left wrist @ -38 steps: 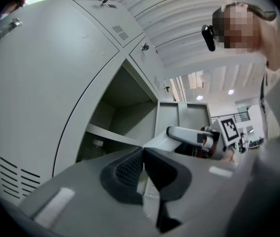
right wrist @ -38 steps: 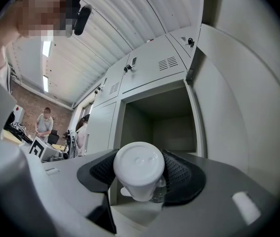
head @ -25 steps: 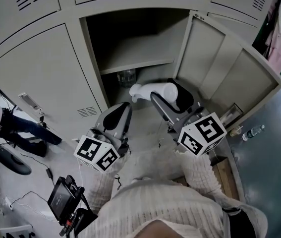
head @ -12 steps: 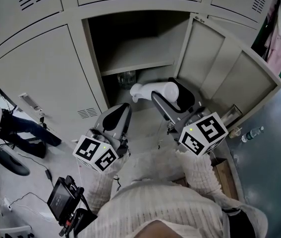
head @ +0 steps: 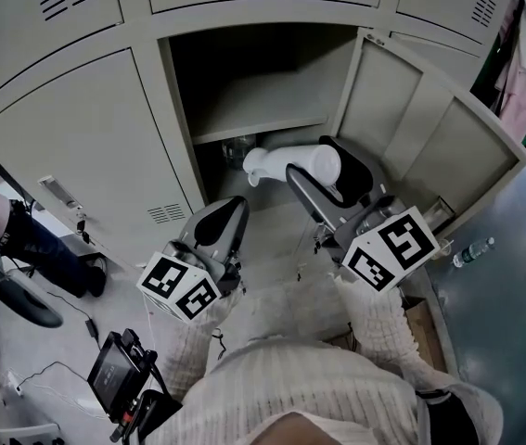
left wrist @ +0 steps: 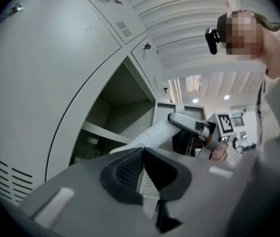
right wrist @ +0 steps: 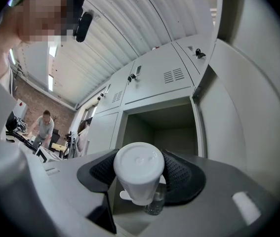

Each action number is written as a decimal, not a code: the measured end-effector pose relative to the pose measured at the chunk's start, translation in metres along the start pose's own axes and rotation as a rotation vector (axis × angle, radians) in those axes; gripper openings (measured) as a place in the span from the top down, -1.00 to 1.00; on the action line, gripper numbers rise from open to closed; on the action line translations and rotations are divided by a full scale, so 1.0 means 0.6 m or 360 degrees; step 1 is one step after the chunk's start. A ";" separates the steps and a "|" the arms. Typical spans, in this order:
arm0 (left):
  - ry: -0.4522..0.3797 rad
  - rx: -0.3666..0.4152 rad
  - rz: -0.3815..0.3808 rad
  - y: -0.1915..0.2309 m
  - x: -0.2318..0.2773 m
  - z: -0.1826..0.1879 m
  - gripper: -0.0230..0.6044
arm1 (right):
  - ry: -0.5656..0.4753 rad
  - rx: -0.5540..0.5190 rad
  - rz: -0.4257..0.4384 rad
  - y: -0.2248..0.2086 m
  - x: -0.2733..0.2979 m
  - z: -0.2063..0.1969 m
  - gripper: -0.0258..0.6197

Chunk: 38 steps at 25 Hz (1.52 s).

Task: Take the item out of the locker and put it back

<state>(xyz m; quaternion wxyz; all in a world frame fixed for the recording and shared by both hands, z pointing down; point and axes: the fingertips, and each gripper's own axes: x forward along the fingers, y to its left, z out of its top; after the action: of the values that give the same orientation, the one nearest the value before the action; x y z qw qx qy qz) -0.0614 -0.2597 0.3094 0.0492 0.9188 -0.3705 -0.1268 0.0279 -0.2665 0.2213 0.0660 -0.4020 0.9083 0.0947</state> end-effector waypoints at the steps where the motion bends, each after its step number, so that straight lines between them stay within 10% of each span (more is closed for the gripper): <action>1: -0.0002 0.0003 0.0000 0.001 0.000 0.001 0.90 | -0.0030 -0.0007 0.0005 0.000 0.001 0.013 0.09; 14: -0.0073 -0.0012 0.0040 0.031 -0.015 0.026 0.90 | -0.0301 -0.0141 -0.0046 -0.028 0.054 0.105 0.09; 38: -0.0072 0.0007 0.0083 0.073 -0.011 0.038 0.90 | -0.0005 -0.0230 -0.0199 -0.071 0.165 -0.005 0.09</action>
<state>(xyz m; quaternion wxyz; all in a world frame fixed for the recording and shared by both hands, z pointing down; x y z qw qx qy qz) -0.1013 -0.2863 0.2967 0.0421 0.9059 -0.3956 -0.1454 -0.0067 -0.3664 0.1998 0.0439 -0.4614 0.8723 0.1562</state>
